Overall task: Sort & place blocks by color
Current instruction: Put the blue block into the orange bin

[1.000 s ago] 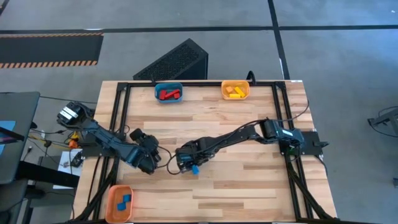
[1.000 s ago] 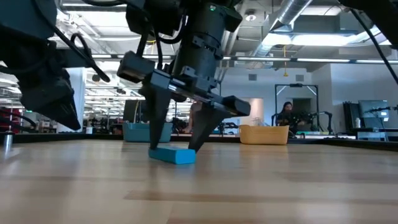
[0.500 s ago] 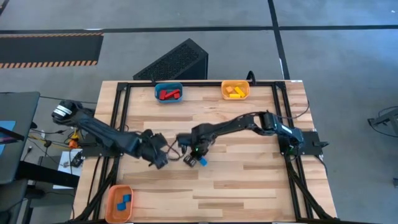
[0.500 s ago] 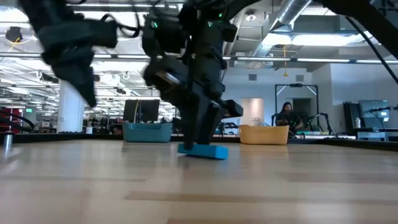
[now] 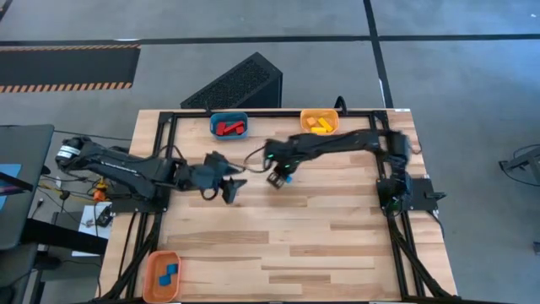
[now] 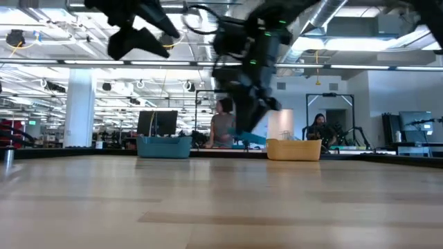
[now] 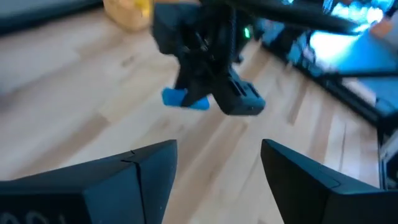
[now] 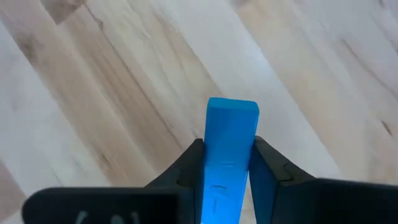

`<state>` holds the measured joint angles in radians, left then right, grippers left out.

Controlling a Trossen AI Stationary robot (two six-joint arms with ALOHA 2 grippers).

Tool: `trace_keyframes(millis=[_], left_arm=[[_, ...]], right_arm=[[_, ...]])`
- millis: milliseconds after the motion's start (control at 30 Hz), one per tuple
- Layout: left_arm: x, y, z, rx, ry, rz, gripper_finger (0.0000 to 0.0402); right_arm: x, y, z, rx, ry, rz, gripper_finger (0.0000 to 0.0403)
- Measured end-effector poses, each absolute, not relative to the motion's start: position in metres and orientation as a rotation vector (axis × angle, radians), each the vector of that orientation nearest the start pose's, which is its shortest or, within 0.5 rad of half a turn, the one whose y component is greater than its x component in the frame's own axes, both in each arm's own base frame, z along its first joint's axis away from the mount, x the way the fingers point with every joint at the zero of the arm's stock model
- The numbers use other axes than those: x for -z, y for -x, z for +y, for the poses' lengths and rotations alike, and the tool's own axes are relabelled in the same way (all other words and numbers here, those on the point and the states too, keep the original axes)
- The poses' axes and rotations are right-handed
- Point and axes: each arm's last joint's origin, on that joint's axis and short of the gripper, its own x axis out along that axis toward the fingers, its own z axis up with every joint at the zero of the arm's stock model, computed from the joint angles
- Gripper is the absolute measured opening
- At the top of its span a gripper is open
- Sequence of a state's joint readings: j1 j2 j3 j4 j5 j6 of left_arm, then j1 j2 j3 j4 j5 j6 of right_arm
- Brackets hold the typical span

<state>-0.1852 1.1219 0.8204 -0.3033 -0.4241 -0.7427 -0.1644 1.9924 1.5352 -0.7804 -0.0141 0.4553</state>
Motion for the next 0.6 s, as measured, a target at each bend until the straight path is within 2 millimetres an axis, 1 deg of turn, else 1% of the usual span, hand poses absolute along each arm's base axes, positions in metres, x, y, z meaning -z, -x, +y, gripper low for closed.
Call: trace_keyframes(millis=[67, 133, 233, 300, 367, 433, 500, 600], left_arm=[[-0.275, -0.235, -0.023, -0.442, 0.545, 0.427, 0.0217], [-0.273, -0.237, -0.014, -0.467, 0.559, 0.438, 0.0217], [-0.265, -0.243, -0.004, -0.493, 0.607, 0.456, 0.0217], [-0.26, -0.251, 0.001, -0.482, 0.642, 0.461, 0.0217], [-0.255, -0.263, 0.005, -0.439, 0.688, 0.445, 0.0217], [-0.248, -0.274, 0.01, -0.381, 0.756, 0.449, 0.0217], [-0.238, -0.289, 0.017, -0.307, 0.844, 0.453, 0.0217], [-0.217, -0.304, 0.03, -0.297, 0.947, 0.47, 0.0217]], right_arm=[[-0.197, -0.377, -0.074, 0.404, -0.549, 1.125, 0.0095], [-0.189, -0.354, -0.079, 0.376, -0.625, 1.028, 0.0096], [-0.17, -0.322, -0.079, 0.33, -0.738, 0.894, 0.0096], [-0.164, -0.309, -0.073, 0.287, -0.781, 0.774, 0.0096], [-0.162, -0.299, -0.066, 0.233, -0.801, 0.686, 0.0097], [-0.156, -0.291, -0.059, 0.177, -0.794, 0.637, 0.0097], [-0.154, -0.286, -0.052, 0.142, -0.779, 0.598, 0.0097], [-0.158, -0.284, -0.044, 0.068, -0.757, 0.511, 0.0097]])
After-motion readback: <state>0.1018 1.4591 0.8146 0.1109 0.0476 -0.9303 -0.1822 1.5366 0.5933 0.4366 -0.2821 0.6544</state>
